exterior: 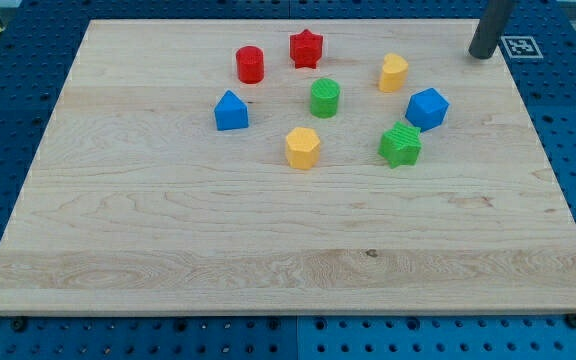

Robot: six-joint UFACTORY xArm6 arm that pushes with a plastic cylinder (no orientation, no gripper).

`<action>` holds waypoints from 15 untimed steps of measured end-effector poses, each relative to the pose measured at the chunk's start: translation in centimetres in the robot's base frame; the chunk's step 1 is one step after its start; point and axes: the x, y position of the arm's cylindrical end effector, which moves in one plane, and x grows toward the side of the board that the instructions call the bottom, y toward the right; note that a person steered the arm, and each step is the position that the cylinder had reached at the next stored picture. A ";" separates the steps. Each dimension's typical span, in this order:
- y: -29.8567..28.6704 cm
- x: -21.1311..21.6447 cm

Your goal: Point your arm at the yellow hexagon

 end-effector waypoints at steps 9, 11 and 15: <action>0.1 2.0; -2.1 8.7; -16.2 26.7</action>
